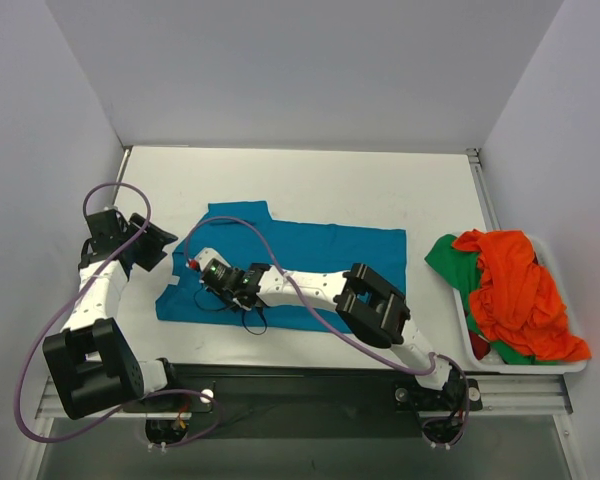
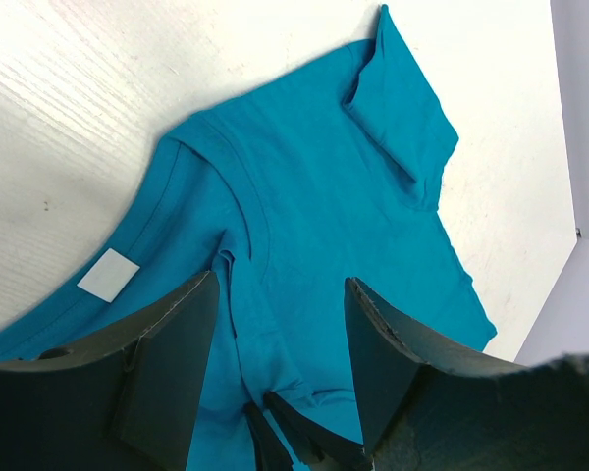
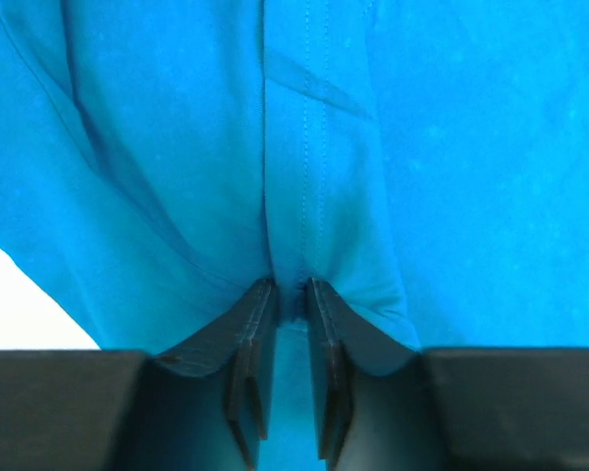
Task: Fold and stack the t-shirts
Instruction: Fold the flattened tshirt in 1/3 of the way
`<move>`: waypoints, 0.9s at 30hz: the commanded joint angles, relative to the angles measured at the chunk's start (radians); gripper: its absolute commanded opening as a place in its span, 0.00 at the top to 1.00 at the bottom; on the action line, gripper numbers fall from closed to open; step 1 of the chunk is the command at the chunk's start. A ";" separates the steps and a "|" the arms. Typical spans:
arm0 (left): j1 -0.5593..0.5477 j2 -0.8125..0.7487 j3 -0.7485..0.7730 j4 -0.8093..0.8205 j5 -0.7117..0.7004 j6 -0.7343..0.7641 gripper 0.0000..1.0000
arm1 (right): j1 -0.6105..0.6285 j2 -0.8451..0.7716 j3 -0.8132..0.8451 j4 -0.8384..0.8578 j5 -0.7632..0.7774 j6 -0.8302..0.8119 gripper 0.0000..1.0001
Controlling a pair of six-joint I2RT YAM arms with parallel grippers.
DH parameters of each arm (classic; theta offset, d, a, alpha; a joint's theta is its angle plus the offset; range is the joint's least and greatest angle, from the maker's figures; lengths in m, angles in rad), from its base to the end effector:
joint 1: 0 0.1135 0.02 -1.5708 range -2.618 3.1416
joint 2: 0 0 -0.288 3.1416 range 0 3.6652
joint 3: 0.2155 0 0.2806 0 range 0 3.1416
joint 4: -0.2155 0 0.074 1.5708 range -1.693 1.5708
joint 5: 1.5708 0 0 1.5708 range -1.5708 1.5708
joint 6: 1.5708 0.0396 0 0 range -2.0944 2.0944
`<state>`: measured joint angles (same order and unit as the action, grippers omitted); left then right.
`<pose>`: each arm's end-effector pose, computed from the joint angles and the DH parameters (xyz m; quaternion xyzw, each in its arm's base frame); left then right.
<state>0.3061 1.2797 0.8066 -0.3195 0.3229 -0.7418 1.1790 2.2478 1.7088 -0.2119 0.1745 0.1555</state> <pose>0.2774 0.0745 0.2385 -0.4041 0.8212 -0.2261 0.3334 0.2160 0.5048 0.1717 -0.4171 0.8136 0.1829 0.3614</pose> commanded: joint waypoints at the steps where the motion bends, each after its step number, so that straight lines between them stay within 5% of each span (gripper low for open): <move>1: 0.008 -0.002 0.016 0.028 0.019 0.018 0.36 | -0.019 -0.005 -0.001 -0.018 0.008 0.009 0.82; 12: 0.008 0.001 0.016 0.030 0.022 0.018 0.36 | -0.094 -0.060 -0.003 -0.018 -0.082 0.085 0.92; 27: -0.024 -0.071 -0.095 -0.013 -0.126 -0.027 0.37 | -0.120 -0.079 -0.005 0.009 -0.219 0.162 0.79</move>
<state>0.2989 1.2552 0.7452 -0.3225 0.2619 -0.7532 1.0634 2.2288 1.6955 -0.1963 -0.0090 0.2874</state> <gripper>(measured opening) 0.635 0.206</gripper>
